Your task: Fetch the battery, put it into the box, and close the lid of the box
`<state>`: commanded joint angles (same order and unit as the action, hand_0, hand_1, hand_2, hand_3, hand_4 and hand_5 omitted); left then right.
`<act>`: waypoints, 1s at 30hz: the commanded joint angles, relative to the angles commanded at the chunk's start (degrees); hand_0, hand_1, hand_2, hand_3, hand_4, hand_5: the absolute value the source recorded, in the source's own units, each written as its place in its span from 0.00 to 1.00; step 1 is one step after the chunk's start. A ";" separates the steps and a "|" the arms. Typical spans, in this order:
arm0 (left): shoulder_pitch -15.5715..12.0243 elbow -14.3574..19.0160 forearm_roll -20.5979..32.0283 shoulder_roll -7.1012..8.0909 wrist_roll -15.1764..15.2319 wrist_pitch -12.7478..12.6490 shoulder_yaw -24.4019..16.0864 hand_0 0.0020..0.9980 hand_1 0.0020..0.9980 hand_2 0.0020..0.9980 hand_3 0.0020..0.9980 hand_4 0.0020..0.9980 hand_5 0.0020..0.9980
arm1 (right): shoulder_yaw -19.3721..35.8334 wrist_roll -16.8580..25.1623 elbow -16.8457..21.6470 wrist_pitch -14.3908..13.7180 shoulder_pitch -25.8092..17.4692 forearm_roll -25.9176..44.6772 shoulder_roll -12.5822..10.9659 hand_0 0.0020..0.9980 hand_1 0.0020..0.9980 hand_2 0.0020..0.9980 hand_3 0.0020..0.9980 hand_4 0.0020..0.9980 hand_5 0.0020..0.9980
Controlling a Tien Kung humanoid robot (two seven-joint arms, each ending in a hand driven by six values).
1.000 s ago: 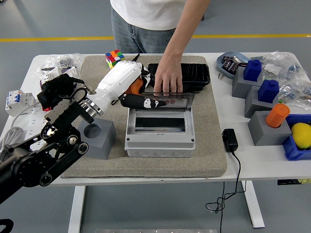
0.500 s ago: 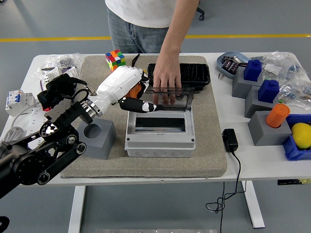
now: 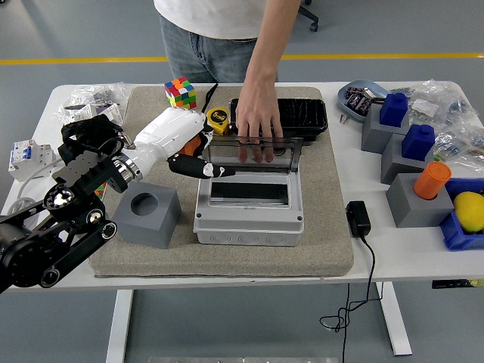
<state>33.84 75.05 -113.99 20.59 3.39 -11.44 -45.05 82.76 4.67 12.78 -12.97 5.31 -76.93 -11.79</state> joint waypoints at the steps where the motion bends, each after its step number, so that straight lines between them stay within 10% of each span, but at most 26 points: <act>1: -0.15 0.98 -0.31 0.04 -0.26 0.06 -0.90 0.00 0.00 0.01 0.00 1.00 0.67 | -0.09 0.00 0.03 0.00 0.05 0.09 0.01 0.99 0.94 0.87 0.88 1.00 1.00; 11: -0.51 8.02 -2.70 0.66 -2.83 3.44 -6.35 0.00 0.00 0.00 0.00 1.00 0.69 | 0.13 0.07 -0.06 -0.11 0.17 -0.07 -0.45 0.99 0.94 0.87 0.88 1.00 1.00; 30: -0.51 3.70 12.26 7.12 -1.47 4.67 -1.74 0.00 0.00 0.00 0.00 0.89 0.60 | 3.45 0.12 -0.54 -0.27 0.18 -2.03 -1.64 0.99 0.94 0.87 0.88 1.00 1.00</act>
<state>33.32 78.76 -101.73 27.71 1.92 -6.77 -46.78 86.20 4.79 12.24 -13.24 5.49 -78.96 -13.43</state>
